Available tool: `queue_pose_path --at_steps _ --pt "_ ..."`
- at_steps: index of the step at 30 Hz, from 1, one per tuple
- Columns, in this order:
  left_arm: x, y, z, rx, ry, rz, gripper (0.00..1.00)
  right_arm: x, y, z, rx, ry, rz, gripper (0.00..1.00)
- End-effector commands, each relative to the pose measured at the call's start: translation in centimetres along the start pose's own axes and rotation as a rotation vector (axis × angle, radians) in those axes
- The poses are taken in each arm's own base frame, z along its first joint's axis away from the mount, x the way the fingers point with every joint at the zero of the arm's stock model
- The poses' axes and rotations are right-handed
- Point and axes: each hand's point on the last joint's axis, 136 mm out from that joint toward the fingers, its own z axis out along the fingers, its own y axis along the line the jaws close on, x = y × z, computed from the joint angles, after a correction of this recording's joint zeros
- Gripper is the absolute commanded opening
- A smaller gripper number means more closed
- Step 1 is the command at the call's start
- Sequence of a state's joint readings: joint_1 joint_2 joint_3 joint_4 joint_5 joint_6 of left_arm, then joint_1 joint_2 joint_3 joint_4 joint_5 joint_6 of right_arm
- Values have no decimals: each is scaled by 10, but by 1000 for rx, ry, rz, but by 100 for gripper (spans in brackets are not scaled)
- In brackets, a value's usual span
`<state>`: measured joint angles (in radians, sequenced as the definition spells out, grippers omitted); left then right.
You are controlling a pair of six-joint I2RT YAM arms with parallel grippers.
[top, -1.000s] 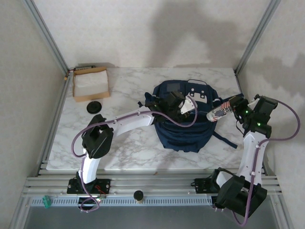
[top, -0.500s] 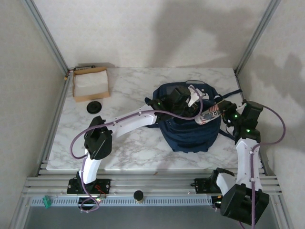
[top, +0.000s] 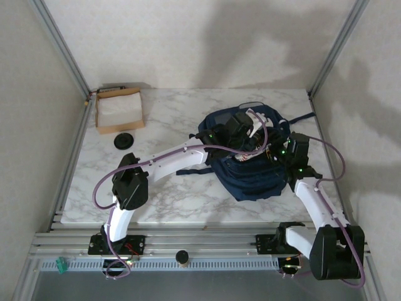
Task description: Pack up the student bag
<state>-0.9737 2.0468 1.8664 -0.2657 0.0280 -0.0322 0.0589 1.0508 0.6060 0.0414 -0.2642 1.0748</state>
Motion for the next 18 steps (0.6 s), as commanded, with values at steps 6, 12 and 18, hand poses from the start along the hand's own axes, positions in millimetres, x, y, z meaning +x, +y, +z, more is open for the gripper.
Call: queue_pose_path --at_steps 6,12,18 --pt "-49 -14 -22 34 -139 -28 0 -1 2 -24 80 16 -126 77" --pt "-49 -15 -22 36 -142 -34 0 20 -25 -26 147 94 -126 66" --pt "-50 -15 -25 42 -142 -47 0 26 -15 -22 98 137 -130 44"
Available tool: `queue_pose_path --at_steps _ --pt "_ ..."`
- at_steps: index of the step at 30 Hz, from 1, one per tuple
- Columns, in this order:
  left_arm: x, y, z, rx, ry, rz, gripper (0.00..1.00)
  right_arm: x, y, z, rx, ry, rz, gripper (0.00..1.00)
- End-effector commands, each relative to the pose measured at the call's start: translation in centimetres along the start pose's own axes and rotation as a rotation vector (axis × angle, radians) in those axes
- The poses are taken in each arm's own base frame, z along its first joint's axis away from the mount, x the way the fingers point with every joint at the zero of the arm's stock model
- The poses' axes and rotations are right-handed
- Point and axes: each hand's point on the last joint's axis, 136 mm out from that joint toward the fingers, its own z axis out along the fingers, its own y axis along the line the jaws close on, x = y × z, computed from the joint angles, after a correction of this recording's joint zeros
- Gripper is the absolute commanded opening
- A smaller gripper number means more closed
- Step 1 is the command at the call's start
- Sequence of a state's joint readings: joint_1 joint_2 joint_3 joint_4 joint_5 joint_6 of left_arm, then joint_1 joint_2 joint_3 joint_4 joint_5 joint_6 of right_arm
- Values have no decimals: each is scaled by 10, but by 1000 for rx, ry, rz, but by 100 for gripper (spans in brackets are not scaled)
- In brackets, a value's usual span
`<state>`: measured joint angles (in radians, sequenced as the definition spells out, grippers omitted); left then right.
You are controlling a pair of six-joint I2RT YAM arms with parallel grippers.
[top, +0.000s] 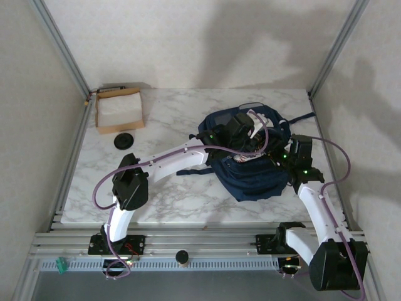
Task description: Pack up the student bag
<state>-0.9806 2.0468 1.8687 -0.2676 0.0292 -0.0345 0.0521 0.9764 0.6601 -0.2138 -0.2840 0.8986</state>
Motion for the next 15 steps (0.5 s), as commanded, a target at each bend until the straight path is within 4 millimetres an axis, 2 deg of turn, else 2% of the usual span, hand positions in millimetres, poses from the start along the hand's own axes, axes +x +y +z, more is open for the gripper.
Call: queue_pose_path --at_steps 1,4,5,6,11,13,15 --pt "-50 -12 -25 41 -144 -48 0 14 0 3 -23 65 13 43" --pt "-50 -13 -26 49 -149 -57 0 11 7 9 -78 51 57 40" --pt "-49 -13 -26 47 -146 -59 0 7 10 11 -90 33 66 35" --pt "-47 -12 -26 42 -138 -61 0 0 14 12 -103 6 74 31" --pt "-42 -9 -32 30 -113 -77 0 -33 28 8 -185 -168 129 27" --pt "-42 -9 -36 35 -118 -89 0 -40 32 7 -224 -218 163 28" --pt "-42 -8 -37 31 -124 -102 0 -36 35 15 -228 -223 153 35"
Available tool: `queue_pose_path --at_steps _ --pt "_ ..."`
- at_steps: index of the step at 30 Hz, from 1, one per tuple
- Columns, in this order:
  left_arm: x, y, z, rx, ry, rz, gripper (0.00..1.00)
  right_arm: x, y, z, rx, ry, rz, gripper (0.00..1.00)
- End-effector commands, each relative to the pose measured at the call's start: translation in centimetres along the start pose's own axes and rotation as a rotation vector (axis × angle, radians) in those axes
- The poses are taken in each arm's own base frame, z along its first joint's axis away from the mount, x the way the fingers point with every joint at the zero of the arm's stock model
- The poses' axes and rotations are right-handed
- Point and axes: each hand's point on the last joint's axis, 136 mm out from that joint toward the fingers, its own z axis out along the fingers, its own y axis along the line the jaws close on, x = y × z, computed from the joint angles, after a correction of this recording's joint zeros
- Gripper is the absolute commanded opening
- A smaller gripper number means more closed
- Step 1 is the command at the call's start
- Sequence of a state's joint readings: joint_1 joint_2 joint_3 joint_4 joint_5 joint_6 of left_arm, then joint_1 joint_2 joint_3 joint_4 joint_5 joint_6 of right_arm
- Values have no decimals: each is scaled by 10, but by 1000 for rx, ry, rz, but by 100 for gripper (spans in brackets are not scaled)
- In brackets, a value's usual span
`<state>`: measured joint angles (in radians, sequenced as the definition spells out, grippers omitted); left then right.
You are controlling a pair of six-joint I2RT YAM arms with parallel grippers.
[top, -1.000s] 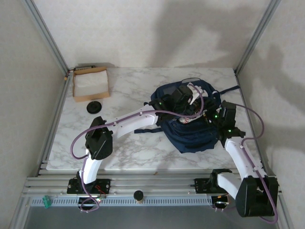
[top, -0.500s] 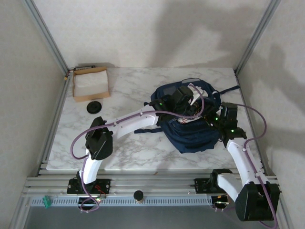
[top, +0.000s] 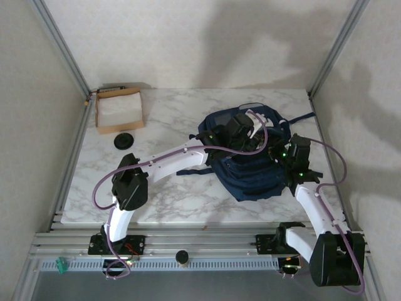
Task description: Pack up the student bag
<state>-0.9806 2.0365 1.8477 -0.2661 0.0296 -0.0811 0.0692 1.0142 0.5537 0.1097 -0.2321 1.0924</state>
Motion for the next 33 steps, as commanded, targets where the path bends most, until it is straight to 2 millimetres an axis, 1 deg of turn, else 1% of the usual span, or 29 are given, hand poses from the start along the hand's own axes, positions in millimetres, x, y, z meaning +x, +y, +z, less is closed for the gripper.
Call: queue_pose_path --at_steps 1,3,5,6,8,10,12,13,16,18,22,24,26,28,29,30,31,33 --pt "-46 -10 -36 33 -135 -62 0 -9 24 10 -90 -79 11 35" --pt "-48 -10 -34 35 -143 -76 0 3 18 21 -69 -25 3 37" --pt "-47 -6 -30 12 -146 -94 0 6 15 20 -50 -12 -23 45" --pt "-48 -1 -28 -10 -145 -111 0 4 13 16 -28 -23 -44 52" --pt "-45 6 -23 -28 -131 -138 0 -1 13 5 14 -46 -92 59" --pt "-46 10 -22 -33 -135 -148 0 0 11 -4 54 -32 -135 67" --pt "-47 11 -22 -32 -142 -151 0 0 5 -11 103 -8 -162 73" --pt "-48 13 -22 -34 -143 -156 0 0 2 -15 130 0 -171 74" --pt "-50 12 -22 -28 -148 -165 0 -6 -10 -32 192 -7 -179 77" --pt "-48 13 -20 -22 -136 -176 0 -15 -10 -45 204 -33 -182 78" --pt "-30 9 -7 4 -76 -189 0 -35 13 -75 195 -96 -255 80" --pt "-22 3 -1 38 -48 -188 0 -37 28 -83 175 -92 -296 80" --pt "-19 0 3 54 -35 -200 0 -32 40 -84 129 -57 -309 80" --pt "-19 -7 5 92 -33 -199 0 -24 40 -79 100 -13 -261 79" --pt "-20 -7 6 92 -36 -206 0 -17 43 -73 51 23 -235 77" --pt "-20 -6 7 83 -38 -212 0 -10 48 -68 -5 55 -214 75" --pt "-22 -2 7 66 -42 -219 0 -5 46 -62 -32 78 -169 73" --pt "-27 9 4 13 -51 -230 0 2 40 -48 -71 113 -116 65"
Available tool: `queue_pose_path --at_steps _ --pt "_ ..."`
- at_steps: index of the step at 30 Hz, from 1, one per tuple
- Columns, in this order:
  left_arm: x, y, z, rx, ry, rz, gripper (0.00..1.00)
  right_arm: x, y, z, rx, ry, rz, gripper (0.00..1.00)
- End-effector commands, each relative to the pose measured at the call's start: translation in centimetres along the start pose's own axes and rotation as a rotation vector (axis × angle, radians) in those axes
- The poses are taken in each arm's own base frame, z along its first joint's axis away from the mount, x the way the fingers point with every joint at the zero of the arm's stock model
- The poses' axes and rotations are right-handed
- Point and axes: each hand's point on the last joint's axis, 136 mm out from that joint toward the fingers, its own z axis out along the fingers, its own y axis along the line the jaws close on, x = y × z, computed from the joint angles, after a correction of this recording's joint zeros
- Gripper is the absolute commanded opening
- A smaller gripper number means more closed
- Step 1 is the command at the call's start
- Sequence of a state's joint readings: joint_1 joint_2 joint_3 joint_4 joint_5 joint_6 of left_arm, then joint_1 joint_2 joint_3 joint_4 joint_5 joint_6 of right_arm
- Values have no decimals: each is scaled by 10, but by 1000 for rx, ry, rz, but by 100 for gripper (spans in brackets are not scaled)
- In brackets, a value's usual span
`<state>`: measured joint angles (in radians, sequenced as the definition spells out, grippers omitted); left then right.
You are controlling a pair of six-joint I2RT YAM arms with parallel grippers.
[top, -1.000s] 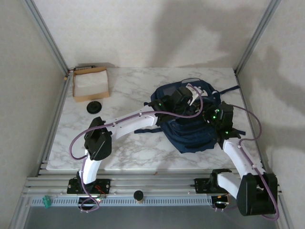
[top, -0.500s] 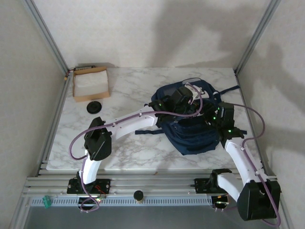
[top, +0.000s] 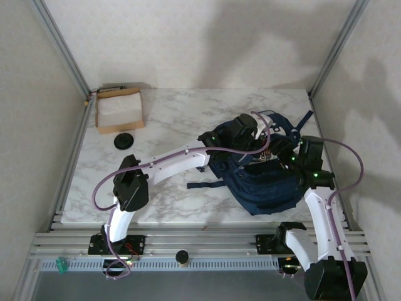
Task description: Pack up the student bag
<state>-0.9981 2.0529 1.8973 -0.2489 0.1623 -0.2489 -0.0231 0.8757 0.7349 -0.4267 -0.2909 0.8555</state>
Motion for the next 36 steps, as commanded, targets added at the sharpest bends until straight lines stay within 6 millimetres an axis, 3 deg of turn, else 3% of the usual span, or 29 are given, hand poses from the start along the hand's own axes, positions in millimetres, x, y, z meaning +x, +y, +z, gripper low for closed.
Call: queue_pose_path --at_steps 1,7,13,16,20,24,29,32,33,36 --pt "-23 49 -2 -164 -67 -69 0 -3 47 7 -260 23 4 62" --pt "-26 103 -20 -337 -83 -118 0 10 89 59 -343 90 -80 56" --pt "-36 149 -48 -453 -134 -158 0 36 156 125 -457 205 -161 55" --pt "-34 173 -49 -485 -134 -197 0 42 159 140 -435 246 -161 59" --pt "-30 195 -43 -498 -127 -251 0 46 142 135 -409 255 -179 66" --pt "-27 203 -37 -505 -133 -293 0 42 149 109 -534 220 -212 67" --pt "-21 191 -23 -429 -104 -312 0 24 159 63 -696 162 -232 66" --pt "-20 188 -20 -401 -92 -339 0 11 152 48 -660 92 -237 65" --pt "-20 179 -17 -357 -85 -342 3 6 145 48 -597 74 -233 64" --pt "-17 157 -15 -266 -37 -327 27 -5 140 37 -505 13 -277 64"
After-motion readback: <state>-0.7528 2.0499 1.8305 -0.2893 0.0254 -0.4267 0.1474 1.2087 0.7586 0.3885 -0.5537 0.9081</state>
